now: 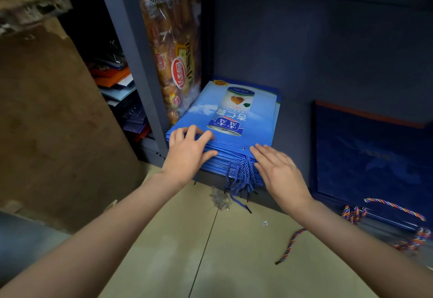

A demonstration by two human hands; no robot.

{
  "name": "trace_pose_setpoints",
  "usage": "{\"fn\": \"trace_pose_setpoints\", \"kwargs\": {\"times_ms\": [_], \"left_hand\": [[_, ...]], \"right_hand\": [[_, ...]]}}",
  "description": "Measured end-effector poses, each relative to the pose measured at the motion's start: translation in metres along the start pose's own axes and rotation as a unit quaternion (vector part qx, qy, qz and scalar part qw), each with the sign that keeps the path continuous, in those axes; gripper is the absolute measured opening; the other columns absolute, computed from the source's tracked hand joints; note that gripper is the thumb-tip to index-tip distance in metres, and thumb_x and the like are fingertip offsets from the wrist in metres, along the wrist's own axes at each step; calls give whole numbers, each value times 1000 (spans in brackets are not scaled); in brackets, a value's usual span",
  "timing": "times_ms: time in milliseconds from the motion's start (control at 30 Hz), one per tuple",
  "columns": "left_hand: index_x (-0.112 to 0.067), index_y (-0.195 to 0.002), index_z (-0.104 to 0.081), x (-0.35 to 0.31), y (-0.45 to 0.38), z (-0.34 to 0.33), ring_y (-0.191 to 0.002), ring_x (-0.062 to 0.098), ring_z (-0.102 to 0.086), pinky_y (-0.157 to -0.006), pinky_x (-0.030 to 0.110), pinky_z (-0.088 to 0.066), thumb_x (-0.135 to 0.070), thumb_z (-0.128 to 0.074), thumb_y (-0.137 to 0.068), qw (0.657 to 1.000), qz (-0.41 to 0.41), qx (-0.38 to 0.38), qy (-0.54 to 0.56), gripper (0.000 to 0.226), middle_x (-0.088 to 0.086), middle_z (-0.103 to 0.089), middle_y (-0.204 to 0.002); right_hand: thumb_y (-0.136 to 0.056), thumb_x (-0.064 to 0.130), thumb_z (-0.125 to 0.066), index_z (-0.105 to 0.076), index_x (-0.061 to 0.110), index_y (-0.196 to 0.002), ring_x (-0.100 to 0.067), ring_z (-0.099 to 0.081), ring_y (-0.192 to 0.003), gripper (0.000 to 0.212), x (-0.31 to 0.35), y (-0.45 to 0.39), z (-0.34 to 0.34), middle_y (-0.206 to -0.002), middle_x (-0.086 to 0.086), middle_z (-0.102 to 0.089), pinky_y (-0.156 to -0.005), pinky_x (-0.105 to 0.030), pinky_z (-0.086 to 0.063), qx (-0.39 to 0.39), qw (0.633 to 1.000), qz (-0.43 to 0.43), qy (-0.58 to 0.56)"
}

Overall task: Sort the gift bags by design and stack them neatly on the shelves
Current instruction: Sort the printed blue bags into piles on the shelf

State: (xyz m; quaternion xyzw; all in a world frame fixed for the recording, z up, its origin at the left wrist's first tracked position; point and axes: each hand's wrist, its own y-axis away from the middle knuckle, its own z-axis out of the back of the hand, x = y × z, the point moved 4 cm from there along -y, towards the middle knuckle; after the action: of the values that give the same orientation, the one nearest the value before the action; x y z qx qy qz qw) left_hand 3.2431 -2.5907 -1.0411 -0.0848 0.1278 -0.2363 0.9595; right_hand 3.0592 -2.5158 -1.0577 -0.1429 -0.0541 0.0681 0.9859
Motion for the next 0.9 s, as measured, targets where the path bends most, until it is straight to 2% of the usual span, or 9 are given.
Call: {"fn": "trace_pose_setpoints", "kwargs": {"times_ms": [133,200,300,467,567,633,767,833,900], "left_hand": [[-23,-123,-54,7,-7,4,-116,31,-40,-105,38,-21,-46,-54,-88,999,-24,36,26,42,5,-48,-122],[-31,-128,-49,9,-14,10,-121,26,-36,-106,38,-19,-53,-52,-87,994,-28,103,21,46,0,-43,-128],[-40,-136,-35,3,-28,20,-128,24,-29,-107,42,-21,-61,-56,-80,979,-50,199,-3,63,-3,-34,-137],[-44,-144,-18,-53,-37,18,-141,22,-13,-112,44,-13,-68,-59,-72,963,-154,222,-25,87,-5,-18,-153],[-46,-141,-28,-83,-47,11,-143,22,-13,-115,48,-10,-68,-50,-78,954,-148,257,37,70,-6,-21,-154],[-42,-140,-34,-91,-62,1,-142,21,-18,-116,45,-15,-65,-42,-85,945,-110,300,71,60,-5,-26,-153],[-31,-148,-19,-103,-98,-22,-141,26,-23,-115,37,-22,-60,-46,-88,937,-30,347,35,72,5,-22,-155],[-33,-149,-12,-114,-110,-35,-141,38,-14,-113,52,-19,-64,-48,-84,940,21,340,-4,80,8,-12,-156],[-33,-149,-1,-120,-111,-46,-140,47,2,-108,66,-11,-60,-53,-83,933,84,347,-42,88,8,4,-157]], "right_hand": [[-92,35,-40,-53,9,-129,-25,-55,-114,48,0,2,4,-126,-6,-57,-93,-41,-49,27,997,-5,-67],[-94,37,-49,-38,16,-140,-18,-34,-131,52,-5,3,7,-143,-2,-36,-108,-36,-34,38,985,-51,-159],[-84,40,-64,-18,24,-147,-12,-14,-141,80,-9,4,4,-154,5,-8,-112,-28,-20,89,947,-136,-277],[-73,31,-77,6,27,-149,-9,-20,-141,112,-18,13,-12,-154,9,-17,-113,-26,-22,205,892,-167,-367],[-82,1,-64,-3,16,-148,-4,-23,-137,91,-32,9,1,-147,14,-25,-108,-13,-24,200,803,-191,-528],[-88,-10,-47,-17,14,-147,-13,-29,-138,71,-54,-2,11,-150,0,-28,-105,-17,-26,143,761,-255,-579],[-93,3,-31,-39,14,-139,-21,-32,-136,48,-88,-40,9,-147,-11,-36,-113,-33,-25,47,638,-354,-682],[-94,14,-28,-41,12,-137,-23,-30,-137,45,-99,-62,-1,-147,-12,-35,-112,-35,-22,22,584,-382,-716],[-94,21,-27,-41,9,-137,-23,-31,-137,47,-106,-80,-8,-146,-13,-37,-111,-32,-20,9,555,-395,-732]]}}
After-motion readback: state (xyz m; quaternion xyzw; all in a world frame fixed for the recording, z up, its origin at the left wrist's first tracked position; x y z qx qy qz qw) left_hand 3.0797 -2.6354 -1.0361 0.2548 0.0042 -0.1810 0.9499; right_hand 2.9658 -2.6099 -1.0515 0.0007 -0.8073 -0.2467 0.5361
